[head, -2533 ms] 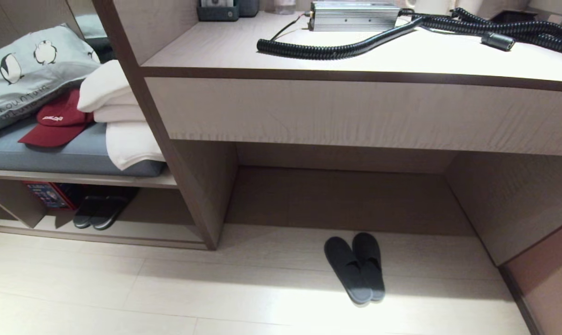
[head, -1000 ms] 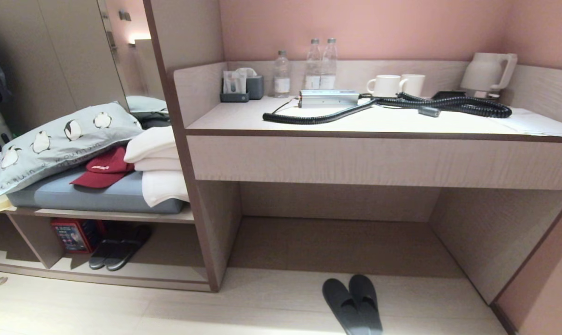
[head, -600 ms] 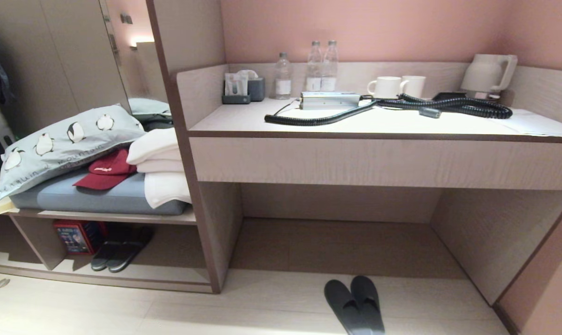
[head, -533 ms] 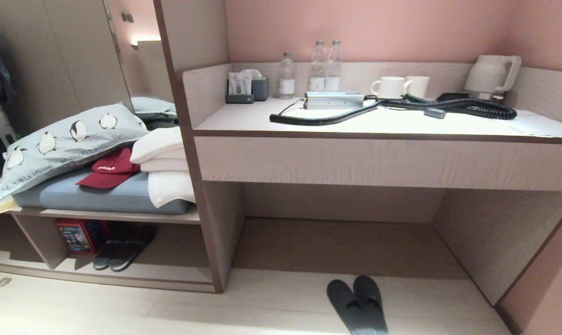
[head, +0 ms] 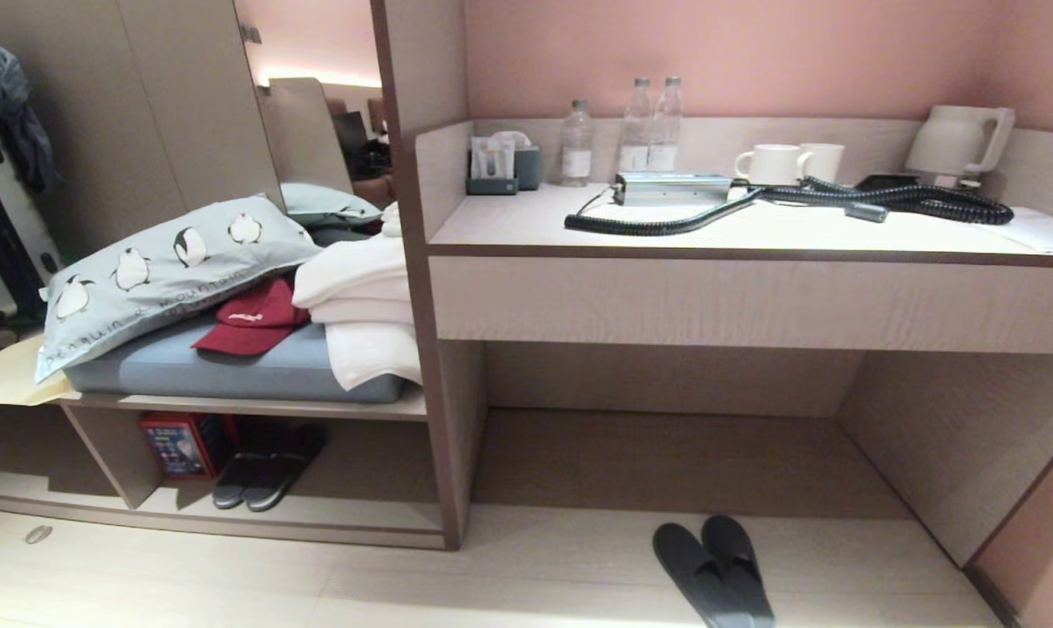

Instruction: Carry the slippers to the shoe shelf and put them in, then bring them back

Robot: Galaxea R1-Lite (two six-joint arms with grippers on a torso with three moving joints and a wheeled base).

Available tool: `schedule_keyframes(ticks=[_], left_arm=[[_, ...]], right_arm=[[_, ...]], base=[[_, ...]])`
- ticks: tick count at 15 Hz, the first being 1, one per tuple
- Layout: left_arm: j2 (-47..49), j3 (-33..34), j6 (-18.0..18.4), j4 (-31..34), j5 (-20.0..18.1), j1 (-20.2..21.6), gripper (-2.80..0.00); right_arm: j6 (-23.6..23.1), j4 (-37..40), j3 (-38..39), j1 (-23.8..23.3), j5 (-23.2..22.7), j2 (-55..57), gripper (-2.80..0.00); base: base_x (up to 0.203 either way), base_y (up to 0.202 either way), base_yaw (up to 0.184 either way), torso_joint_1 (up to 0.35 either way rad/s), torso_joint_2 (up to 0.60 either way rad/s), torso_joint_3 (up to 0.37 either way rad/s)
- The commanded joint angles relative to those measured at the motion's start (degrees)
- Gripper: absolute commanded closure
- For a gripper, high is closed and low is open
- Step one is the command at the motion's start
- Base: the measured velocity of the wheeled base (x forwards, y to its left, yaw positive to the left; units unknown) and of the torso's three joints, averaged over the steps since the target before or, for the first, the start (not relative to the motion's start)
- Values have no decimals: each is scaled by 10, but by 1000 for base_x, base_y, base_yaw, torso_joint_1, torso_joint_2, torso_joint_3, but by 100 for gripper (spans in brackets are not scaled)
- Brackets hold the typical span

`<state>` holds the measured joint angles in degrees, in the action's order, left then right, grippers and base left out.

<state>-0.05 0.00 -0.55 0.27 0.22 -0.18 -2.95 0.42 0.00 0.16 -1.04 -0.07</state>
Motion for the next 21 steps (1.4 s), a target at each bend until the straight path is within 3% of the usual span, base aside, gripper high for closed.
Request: schedule_keyframes(ticks=[1,12,17,21], left_arm=[[0,1,-1,0,0,0,0],[0,1,4,-1,0,0,0],[0,1,-1,0,0,0,0],[0,1,-1,0,0,0,0]], right_arm=[[0,0,0,0,0,0,0],[0,0,0,0,0,0,0],[0,0,0,0,0,0,0],[0,0,0,0,0,0,0]], base=[[0,193,-3,0,0,2],[0,192,-3,1,3,3],[-15,22,0,2,2,2],[-182,1,2,4,1,1]])
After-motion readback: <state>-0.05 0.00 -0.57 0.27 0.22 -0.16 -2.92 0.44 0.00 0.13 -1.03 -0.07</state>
